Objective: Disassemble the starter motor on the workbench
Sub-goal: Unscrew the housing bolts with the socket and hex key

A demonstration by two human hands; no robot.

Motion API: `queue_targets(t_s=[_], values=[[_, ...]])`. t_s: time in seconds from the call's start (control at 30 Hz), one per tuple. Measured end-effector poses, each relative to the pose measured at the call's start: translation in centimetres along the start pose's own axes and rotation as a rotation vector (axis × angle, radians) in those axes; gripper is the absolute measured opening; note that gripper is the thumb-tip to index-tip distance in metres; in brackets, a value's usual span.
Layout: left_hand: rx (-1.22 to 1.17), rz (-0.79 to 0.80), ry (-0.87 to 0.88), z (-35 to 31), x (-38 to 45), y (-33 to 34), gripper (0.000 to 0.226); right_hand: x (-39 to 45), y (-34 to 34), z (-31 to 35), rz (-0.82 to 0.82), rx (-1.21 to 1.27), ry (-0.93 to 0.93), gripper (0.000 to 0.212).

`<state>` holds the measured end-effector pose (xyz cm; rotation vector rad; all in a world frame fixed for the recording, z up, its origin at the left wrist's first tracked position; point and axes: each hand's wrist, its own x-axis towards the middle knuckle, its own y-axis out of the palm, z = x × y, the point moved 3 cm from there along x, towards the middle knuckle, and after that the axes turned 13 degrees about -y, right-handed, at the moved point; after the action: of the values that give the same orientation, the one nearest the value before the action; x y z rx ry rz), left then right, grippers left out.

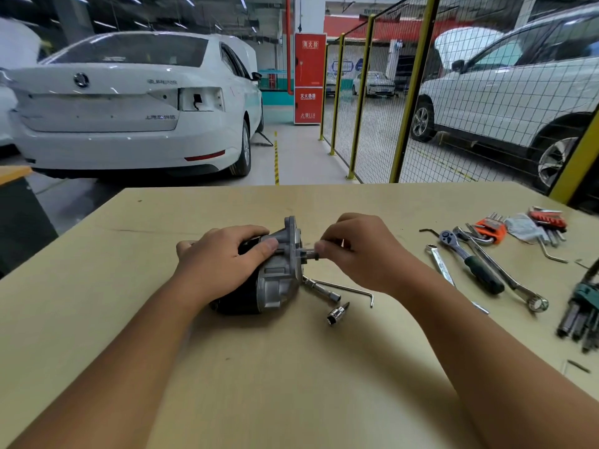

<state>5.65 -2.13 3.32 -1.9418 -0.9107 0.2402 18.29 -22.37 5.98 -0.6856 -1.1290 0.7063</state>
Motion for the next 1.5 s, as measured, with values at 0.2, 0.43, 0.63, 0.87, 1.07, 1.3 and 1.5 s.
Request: queue_targets(t_s=[0.2,0.43,0.63,0.87,1.07,1.3,1.5], values=[[0.012,0.011,-0.013,0.0,-0.1,-0.1,0.078,0.1,0.0,0.3,0.075,-0.056,0.007,0.011],[0.017,-0.001,-0.019,0.0,0.0,0.0,0.077,-0.2,-0.2,-0.4,0.052,-0.044,0.069,0.026],[-0.061,-0.015,-0.113,-0.2,0.0,0.2,0.064,-0.1,-1.0,-1.3,-0.124,0.069,0.148,0.022],[-0.097,-0.011,-0.14,-0.5,-0.2,0.0,0.047,-0.1,1.3,0.5,-0.145,0.282,0.187,0.008],[-0.076,-0.063,-0.18,-0.7,-0.4,0.1,0.067,-0.1,2.4,1.6,-0.116,0.255,0.174,0.013],[-0.009,-0.04,-0.153,-0.9,-0.5,0.0,0.083,0.1,1.9,1.6,-0.035,0.181,0.134,0.016],[0.108,0.06,0.009,-1.5,-1.2,-1.1,0.108,-0.4,-2.4,-3.6,-0.268,0.265,0.369,0.018]])
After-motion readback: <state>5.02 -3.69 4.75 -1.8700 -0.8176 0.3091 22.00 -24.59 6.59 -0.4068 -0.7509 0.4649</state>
